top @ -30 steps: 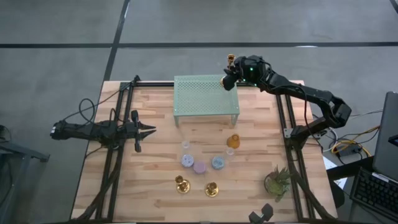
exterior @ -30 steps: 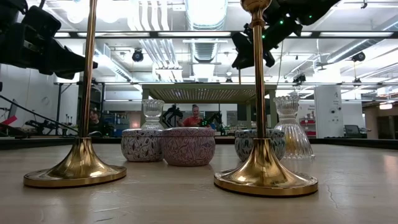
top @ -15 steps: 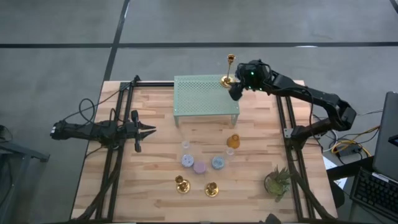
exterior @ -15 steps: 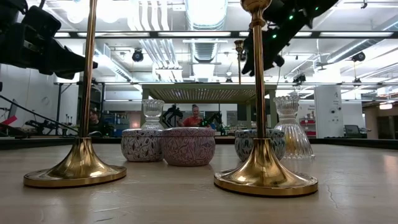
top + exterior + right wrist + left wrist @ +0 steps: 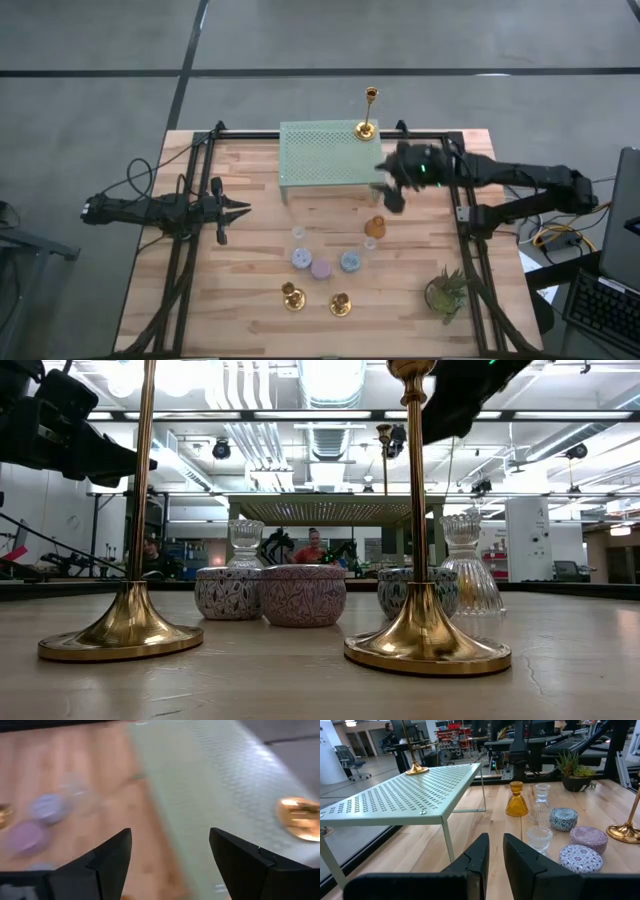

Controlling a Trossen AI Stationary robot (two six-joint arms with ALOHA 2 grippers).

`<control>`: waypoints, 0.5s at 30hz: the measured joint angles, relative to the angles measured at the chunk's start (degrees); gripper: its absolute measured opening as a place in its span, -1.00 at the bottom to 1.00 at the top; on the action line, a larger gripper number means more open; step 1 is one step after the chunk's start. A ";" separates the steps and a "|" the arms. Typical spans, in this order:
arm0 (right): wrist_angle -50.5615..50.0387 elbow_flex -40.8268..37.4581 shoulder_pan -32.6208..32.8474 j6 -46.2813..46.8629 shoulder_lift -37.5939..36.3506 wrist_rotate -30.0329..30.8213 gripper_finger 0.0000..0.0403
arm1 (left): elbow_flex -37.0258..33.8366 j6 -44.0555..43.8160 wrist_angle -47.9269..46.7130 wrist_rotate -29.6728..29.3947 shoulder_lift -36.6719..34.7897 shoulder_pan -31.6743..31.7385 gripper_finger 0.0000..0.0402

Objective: Pick & Place candle stick holders
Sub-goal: Put the left gold candle holder on the shelf

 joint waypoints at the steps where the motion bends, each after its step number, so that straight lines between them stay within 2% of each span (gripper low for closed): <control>1: 0.19 -0.84 2.53 0.63 -0.47 -0.02 0.29 | 0.00 -0.02 0.00 0.00 0.00 -0.02 -0.70; 5: 3.76 -3.25 13.31 4.06 -0.85 0.00 0.25 | 0.00 -0.01 0.00 0.00 0.01 -0.01 -0.70; 9: 9.42 -4.68 22.73 6.80 2.62 1.52 0.21 | 0.00 -0.01 0.00 -0.01 0.02 -0.01 -0.70; 15: 13.38 -4.98 31.08 11.42 9.37 5.74 0.15 | 0.00 -0.01 0.00 -0.01 0.01 0.00 -0.70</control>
